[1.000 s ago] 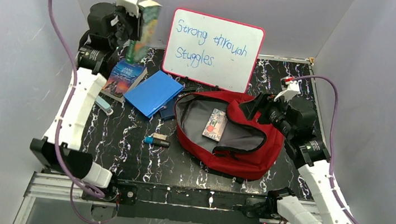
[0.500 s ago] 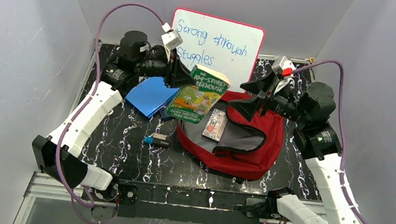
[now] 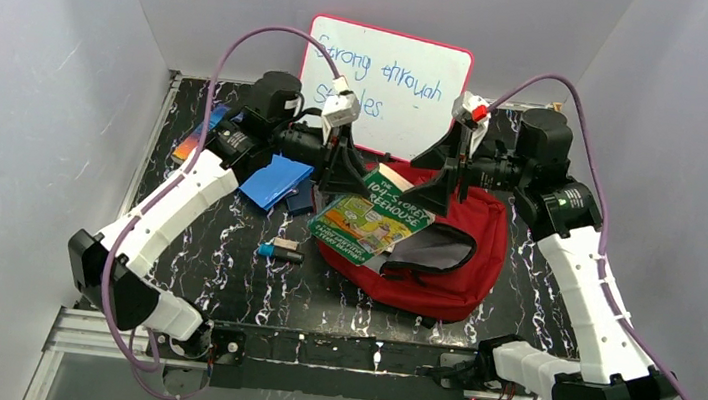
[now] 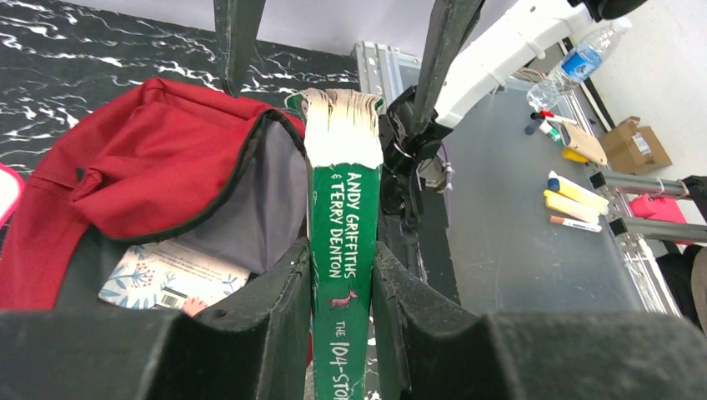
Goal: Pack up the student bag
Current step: Pick up the book at the corner of the board.
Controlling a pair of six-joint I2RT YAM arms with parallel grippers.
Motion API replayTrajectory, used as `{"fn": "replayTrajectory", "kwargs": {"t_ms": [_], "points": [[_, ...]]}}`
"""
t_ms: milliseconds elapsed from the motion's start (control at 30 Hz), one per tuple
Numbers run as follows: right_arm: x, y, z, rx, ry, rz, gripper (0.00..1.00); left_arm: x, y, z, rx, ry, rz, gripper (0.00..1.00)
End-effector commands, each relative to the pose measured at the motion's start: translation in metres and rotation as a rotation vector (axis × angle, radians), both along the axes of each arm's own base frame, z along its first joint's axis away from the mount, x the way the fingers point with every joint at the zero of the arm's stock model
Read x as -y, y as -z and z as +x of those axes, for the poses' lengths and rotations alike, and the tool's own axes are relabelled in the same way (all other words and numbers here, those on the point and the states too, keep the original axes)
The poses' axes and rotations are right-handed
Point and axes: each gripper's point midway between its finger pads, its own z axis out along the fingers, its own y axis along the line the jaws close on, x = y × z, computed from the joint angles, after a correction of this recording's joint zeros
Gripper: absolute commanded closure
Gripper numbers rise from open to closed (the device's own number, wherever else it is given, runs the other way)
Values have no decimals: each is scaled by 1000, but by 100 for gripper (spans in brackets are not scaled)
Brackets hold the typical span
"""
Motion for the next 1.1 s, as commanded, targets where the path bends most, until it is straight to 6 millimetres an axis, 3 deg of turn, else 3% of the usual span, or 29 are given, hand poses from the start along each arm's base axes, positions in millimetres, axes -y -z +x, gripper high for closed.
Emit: {"fn": "replayTrajectory", "kwargs": {"t_ms": [0,267,400,533,767,1067], "points": [[-2,-9,-23,-2,-122,28,13,6,-18,-15,70,87,-34,100],[-7,24,-29,-101,-143,-3,19,21,-12,-16,78,114,-9,100],[-6,42,-22,-123,-100,-45,19,26,-15,-22,81,146,-18,100],[-7,50,-22,-143,-103,-63,24,30,-14,-26,76,169,-20,100],[-7,56,-26,-151,-117,-63,44,30,-16,-29,82,183,-20,100],[-9,49,-22,-174,-63,-24,88,32,-11,-18,89,115,8,98]]}}
